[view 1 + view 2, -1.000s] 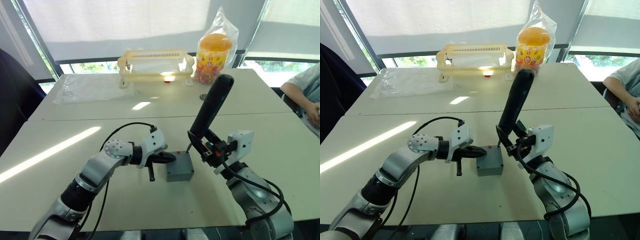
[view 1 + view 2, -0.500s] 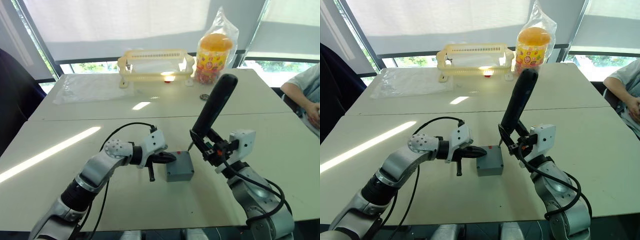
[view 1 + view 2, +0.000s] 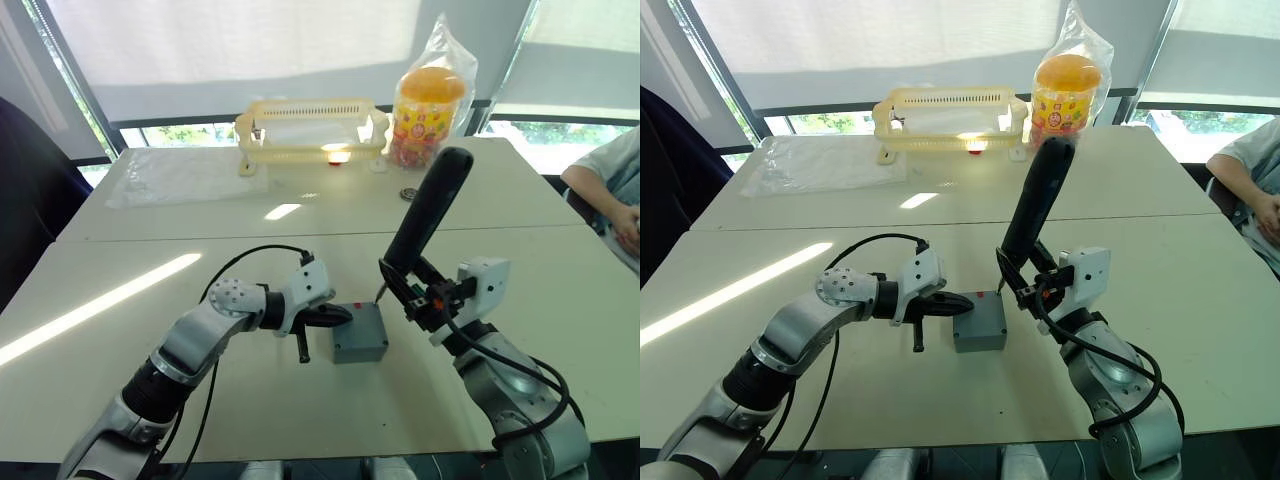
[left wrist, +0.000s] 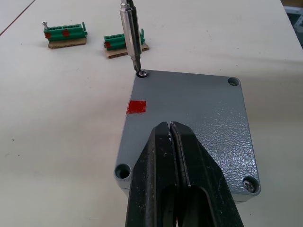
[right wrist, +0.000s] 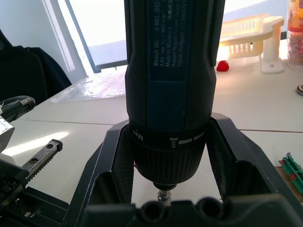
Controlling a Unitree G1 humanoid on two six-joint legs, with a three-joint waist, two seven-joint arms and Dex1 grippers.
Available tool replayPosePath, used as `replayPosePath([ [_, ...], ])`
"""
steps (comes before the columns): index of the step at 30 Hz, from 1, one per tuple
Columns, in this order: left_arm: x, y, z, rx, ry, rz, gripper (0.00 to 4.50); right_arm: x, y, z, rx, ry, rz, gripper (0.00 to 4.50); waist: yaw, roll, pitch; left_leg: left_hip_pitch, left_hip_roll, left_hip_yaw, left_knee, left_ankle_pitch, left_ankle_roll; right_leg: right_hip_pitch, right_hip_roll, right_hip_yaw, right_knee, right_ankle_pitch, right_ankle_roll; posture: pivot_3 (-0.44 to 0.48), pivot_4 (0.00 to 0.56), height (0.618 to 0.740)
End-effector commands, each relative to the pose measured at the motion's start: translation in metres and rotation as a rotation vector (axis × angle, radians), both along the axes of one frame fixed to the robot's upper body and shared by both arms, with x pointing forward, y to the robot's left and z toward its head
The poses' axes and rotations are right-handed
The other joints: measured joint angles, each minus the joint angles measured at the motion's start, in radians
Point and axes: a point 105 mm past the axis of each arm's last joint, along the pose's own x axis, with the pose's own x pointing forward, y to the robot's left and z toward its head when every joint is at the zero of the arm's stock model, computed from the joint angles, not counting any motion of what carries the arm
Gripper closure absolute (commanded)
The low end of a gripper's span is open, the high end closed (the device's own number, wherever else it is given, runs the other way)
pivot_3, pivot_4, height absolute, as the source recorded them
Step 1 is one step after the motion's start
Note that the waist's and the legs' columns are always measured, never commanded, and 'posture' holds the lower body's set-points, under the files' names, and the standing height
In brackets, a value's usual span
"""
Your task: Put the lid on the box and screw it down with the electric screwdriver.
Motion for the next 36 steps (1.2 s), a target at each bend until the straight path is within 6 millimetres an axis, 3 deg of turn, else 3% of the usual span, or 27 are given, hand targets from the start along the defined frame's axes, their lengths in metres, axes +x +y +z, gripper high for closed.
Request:
replayPosePath([
  [1, -0.004, 0.000, -0.008, 0.026, 0.020, -0.005, 4.50, -0.011, 0.007, 0.027, 0.011, -0.114, 0.035, 2.73, 0.000, 0.000, 0.000, 0.000, 0.000, 0.000, 0.000, 0.000, 0.000, 0.000, 0.000, 0.000, 0.000, 0.000, 0.000, 0.000, 0.150, 0.740],
  [15, -0.004, 0.000, -0.009, 0.027, 0.021, -0.010, 4.50, -0.016, 0.008, 0.037, 0.009, -0.149, 0.025, 2.73, 0.000, 0.000, 0.000, 0.000, 0.000, 0.000, 0.000, 0.000, 0.000, 0.000, 0.000, 0.000, 0.000, 0.000, 0.000, 0.000, 0.150, 0.740],
  [27, -0.005, -0.001, -0.009, 0.025, 0.023, -0.013, 4.50, -0.020, 0.005, 0.021, -0.003, -0.106, 0.020, 2.73, 0.000, 0.000, 0.000, 0.000, 0.000, 0.000, 0.000, 0.000, 0.000, 0.000, 0.000, 0.000, 0.000, -0.001, -0.001, 0.000, 0.150, 0.740],
  [36, -0.005, -0.001, -0.009, 0.026, 0.022, -0.010, 4.50, -0.016, 0.006, 0.020, -0.001, -0.115, 0.022, 2.73, 0.000, 0.000, 0.000, 0.000, 0.000, 0.000, 0.000, 0.000, 0.000, 0.000, 0.000, 0.000, 0.000, 0.000, -0.001, 0.000, 0.150, 0.740],
])
